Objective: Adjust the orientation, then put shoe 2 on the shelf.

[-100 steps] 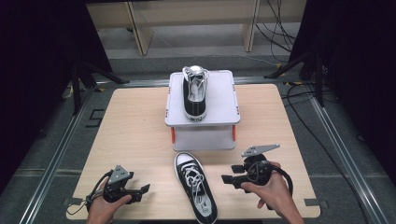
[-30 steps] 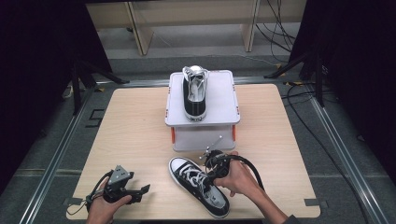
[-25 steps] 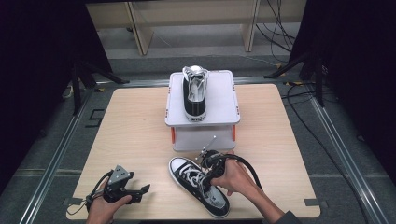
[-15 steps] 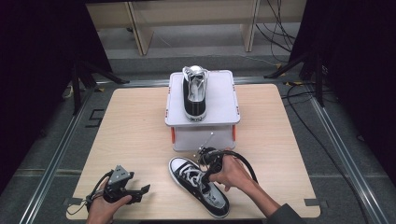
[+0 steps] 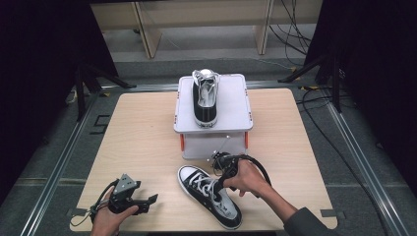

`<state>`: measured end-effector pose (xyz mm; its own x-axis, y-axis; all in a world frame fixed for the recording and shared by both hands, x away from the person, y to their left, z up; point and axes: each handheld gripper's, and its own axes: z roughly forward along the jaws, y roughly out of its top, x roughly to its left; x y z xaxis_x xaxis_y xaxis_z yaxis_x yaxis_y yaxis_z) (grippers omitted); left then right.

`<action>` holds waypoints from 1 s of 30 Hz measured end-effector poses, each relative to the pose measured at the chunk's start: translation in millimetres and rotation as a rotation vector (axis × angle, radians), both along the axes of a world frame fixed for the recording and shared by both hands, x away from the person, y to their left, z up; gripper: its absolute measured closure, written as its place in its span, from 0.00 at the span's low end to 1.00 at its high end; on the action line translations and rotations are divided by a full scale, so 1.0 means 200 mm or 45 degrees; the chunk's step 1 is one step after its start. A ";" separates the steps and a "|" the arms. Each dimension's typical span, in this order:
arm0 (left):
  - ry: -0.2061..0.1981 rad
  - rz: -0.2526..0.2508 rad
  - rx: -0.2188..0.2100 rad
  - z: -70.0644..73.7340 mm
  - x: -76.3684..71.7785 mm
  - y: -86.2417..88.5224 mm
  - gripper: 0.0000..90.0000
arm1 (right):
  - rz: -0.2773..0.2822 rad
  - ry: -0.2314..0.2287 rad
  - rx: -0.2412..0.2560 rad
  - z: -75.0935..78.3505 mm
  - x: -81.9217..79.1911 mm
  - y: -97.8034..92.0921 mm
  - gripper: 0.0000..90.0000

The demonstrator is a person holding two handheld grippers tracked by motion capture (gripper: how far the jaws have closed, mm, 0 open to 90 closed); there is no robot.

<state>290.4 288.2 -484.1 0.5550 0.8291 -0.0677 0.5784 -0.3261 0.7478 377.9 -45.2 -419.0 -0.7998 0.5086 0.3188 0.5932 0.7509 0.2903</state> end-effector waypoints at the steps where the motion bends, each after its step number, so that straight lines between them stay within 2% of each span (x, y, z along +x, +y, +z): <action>1: 0.001 -0.002 0.004 0.00 0.00 0.00 0.18 | 0.004 0.000 0.002 0.00 0.00 0.00 0.94; 3: 0.004 -0.007 -0.017 0.00 0.00 0.00 0.18 | -0.006 0.004 -0.012 0.00 0.00 0.00 0.94; 4: -0.005 -0.006 0.010 0.00 0.00 0.00 0.18 | 0.004 0.002 -0.005 0.00 0.01 0.00 0.94; 5: -0.004 -0.004 0.000 0.00 0.00 0.00 0.18 | -0.001 0.025 0.011 0.01 0.01 -0.01 0.94; 7: -0.002 -0.007 0.009 0.00 0.00 0.00 0.18 | 0.010 0.025 0.029 0.01 0.01 -0.01 0.94; 8: 0.001 -0.007 0.005 0.00 0.00 0.00 0.18 | -0.025 0.031 0.017 0.01 0.01 0.00 0.94; 10: -0.001 -0.002 -0.006 0.00 0.00 0.00 0.18 | -0.030 0.047 0.038 0.02 0.02 -0.01 0.94; 12: -0.002 -0.002 -0.003 0.00 0.00 0.00 0.18 | -0.045 0.071 0.058 0.04 0.01 -0.01 0.94; 13: -0.001 0.000 0.000 0.00 0.00 0.00 0.18 | -0.024 0.067 0.058 0.04 0.02 -0.02 0.94; 15: -0.003 0.000 -0.004 0.00 0.00 0.00 0.18 | -0.032 0.087 0.084 0.08 0.02 -0.03 0.95; 17: -0.005 -0.002 -0.010 0.00 0.00 0.00 0.18 | -0.035 0.089 0.081 0.09 0.02 -0.04 0.95; 18: -0.005 -0.002 -0.010 0.00 0.00 0.00 0.18 | -0.018 0.119 0.052 0.11 0.02 -0.05 0.95; 19: -0.004 -0.001 -0.010 0.00 0.00 0.00 0.18 | -0.018 0.119 0.052 0.11 0.02 -0.05 0.95; 20: -0.002 -0.001 0.001 0.00 0.00 0.00 0.18 | 0.013 0.083 0.025 0.12 0.03 -0.06 0.95; 22: -0.003 0.001 -0.004 0.00 0.00 0.00 0.18 | -0.012 0.106 -0.001 0.15 0.02 -0.08 0.95; 23: -0.003 0.000 -0.001 0.00 0.00 0.00 0.18 | -0.022 0.117 0.000 0.19 0.03 -0.10 0.95; 25: -0.003 0.001 -0.002 0.00 0.00 0.00 0.18 | -0.023 0.107 0.007 0.21 0.03 -0.11 0.95; 27: -0.001 0.002 -0.001 0.00 0.00 0.00 0.18 | -0.038 0.100 0.028 0.24 0.03 -0.13 0.95; 28: 0.001 0.003 -0.005 0.00 0.00 0.00 0.18 | -0.045 0.104 0.058 0.26 0.03 -0.14 0.95; 29: 0.002 0.004 -0.006 0.00 0.00 0.00 0.18 | -0.051 0.079 0.056 0.29 0.03 -0.17 0.95; 30: 0.001 0.004 -0.008 0.00 0.00 0.00 0.18 | -0.051 0.079 0.056 0.29 0.03 -0.17 0.95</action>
<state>289.8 288.3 -483.7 0.5520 0.8306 -0.0735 0.5801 -0.3192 0.7494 384.5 -78.3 -360.1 -0.7568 0.5244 0.3901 0.6407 0.7134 0.2839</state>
